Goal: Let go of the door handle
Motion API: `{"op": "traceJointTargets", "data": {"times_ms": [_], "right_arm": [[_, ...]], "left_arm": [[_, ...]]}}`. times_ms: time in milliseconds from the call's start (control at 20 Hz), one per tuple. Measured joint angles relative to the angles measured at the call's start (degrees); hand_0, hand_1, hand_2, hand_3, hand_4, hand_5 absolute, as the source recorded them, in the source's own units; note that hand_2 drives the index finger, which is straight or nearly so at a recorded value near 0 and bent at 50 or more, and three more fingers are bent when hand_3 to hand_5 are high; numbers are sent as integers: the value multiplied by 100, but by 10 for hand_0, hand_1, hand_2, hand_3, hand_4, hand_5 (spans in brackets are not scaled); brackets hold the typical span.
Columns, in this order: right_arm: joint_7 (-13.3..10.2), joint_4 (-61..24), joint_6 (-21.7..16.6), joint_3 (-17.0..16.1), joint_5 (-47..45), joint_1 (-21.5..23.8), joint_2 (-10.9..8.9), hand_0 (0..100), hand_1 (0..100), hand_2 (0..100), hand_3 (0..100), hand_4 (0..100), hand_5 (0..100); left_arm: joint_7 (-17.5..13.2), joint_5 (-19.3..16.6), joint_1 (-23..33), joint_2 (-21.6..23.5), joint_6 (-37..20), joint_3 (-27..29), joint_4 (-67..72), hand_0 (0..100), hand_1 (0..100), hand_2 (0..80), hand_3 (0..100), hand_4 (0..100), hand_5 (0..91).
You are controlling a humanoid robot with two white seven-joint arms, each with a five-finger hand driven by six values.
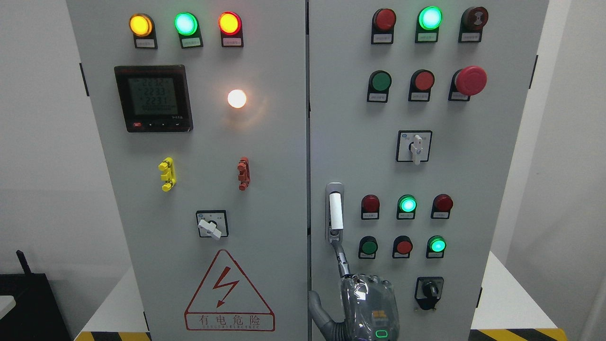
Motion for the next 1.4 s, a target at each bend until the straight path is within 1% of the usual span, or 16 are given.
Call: {"op": "traceJointTargets", "data": {"times_ms": [250,350,400,450,500,550,600,650,700,800,900,950,1000,1100,1250,1400], "right_arm": [[-128,-24,-25,-2,-10,-11,0,411,322,0,1000,1000,993],[-174,-33,-34,-3,-18,-10,-1,427,328,0,1000,1000,990],[-220,-36,-58,-3,-23,-4,0,453,335,9,1000,1000,984],[-257,-40,-109,-5,-28,3,0,477,344,71,1000,1000,981],[-312,-43,-186,-10,-32,10,0,490,347,103,1000,1000,978],[-380,-46,-268,-19,-37,19,0,508,350,211,1000,1000,969],[-438,-49,-390,-34,-41,26,1,513,351,290,1000,1000,963],[-497,-54,-484,-53,-44,38,1,549,350,569,1000,922,921],[-542,-58,-605,-72,-46,55,1,587,334,668,1000,876,873],[-585,-72,-760,-119,-50,97,1,590,299,726,1000,836,828],[-604,-84,-834,-167,-51,137,1,519,278,759,1000,835,816],[-617,-90,-858,-193,-51,155,0,485,231,780,1000,827,803],[-619,-94,-879,-219,-51,171,-1,466,109,808,1000,821,783],[-647,-104,-896,-275,-53,192,-2,442,0,846,996,779,771],[-673,-132,-921,-350,-54,206,-10,332,0,916,1000,824,821],[-676,-159,-930,-405,-52,199,-21,310,0,952,1000,849,863]], "left_arm": [[0,0,0,2,0,0,0,120,389,0,0,0,0],[0,0,0,1,0,0,0,120,389,0,0,0,0],[0,0,0,1,0,0,0,120,389,0,0,0,0],[0,0,0,1,0,0,0,120,389,0,0,0,0],[0,0,0,1,0,0,0,120,389,0,0,0,0],[0,0,0,1,0,0,0,120,389,0,0,0,0],[0,0,0,1,0,0,0,120,389,0,0,0,0],[0,0,0,1,0,0,0,120,389,0,0,0,0],[0,0,0,1,0,0,0,120,389,0,0,0,0],[0,0,0,1,0,0,0,120,389,0,0,0,0],[0,0,0,1,0,0,0,120,389,0,0,0,0],[0,0,0,1,0,0,0,120,389,0,0,0,0],[0,0,0,1,0,0,0,120,389,0,0,0,0],[0,0,0,1,0,0,0,120,389,0,0,0,0],[0,0,0,1,0,0,0,120,389,0,0,0,0],[0,0,0,1,0,0,0,120,389,0,0,0,0]]}}
